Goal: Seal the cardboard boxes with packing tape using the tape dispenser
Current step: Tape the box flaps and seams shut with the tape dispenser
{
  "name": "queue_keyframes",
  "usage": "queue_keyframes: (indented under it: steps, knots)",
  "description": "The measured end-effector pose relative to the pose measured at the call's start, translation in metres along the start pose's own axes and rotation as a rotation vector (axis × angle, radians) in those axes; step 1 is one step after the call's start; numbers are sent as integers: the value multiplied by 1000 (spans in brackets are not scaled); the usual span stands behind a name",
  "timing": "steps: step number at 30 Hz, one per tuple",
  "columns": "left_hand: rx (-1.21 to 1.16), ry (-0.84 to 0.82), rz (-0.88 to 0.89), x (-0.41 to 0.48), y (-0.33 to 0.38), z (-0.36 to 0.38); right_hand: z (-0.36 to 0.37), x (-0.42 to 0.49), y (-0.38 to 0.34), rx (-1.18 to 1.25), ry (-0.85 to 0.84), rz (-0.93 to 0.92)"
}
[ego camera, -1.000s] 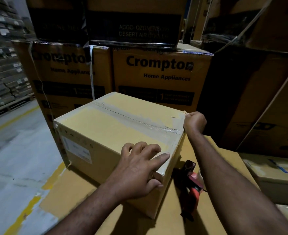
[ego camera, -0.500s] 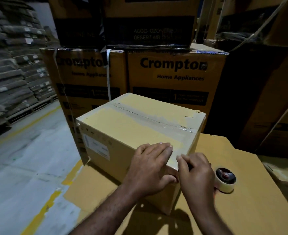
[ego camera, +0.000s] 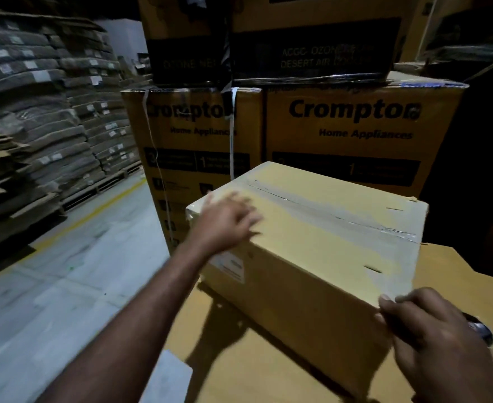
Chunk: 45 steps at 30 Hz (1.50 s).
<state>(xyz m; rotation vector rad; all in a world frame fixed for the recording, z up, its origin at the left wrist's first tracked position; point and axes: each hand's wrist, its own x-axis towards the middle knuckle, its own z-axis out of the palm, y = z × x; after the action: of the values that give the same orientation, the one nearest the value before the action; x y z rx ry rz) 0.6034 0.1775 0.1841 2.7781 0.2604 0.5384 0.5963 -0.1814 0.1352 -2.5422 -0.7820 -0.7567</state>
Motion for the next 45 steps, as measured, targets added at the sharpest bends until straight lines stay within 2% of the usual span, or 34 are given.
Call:
queue_keyframes:
  steps: [2, 3, 5, 7, 8, 11, 14, 16, 21, 27, 34, 38, 45]
  knots:
    - [126, 193, -274, 26, -67, -8, -6, 9, -3, -48, -45, 44]
    - [84, 223, -395, 36, -95, -8, -8, 15, -7, -59, -53, 74]
    - [-265, 162, -553, 46, -126, 1, -7, 33, -16, -115, -94, 154]
    - [-686, 83, -593, 45, -132, 18, 3, 62, -29, -164, -175, 236]
    - [-835, 106, -587, 42, -132, 26, 10, 81, -36, -178, -248, 266]
    - [-1026, 332, -457, 31, -125, 48, 43, 143, -44, -154, -523, 307]
    - [-1043, 573, -466, 32, -115, 63, 87, 193, -55, -161, -688, 232]
    - [-1032, 653, -524, 37, -113, 65, 112, 216, -77, -156, -749, 145]
    - [-960, 701, -490, 41, -126, 70, 161, 267, -148, -98, -803, -93]
    - [-963, 721, -429, 30, -114, 72, 204, 315, -169, -41, -752, -169]
    - [-902, 738, -410, 28, -115, 75, 239, 366, -151, -59, -675, 11]
    - [-867, 709, -422, 26, -121, 72, 229, 373, -136, 73, -621, 145]
    - [-728, 611, -473, 6, -102, 58, 121, 337, 14, 41, -606, 458]
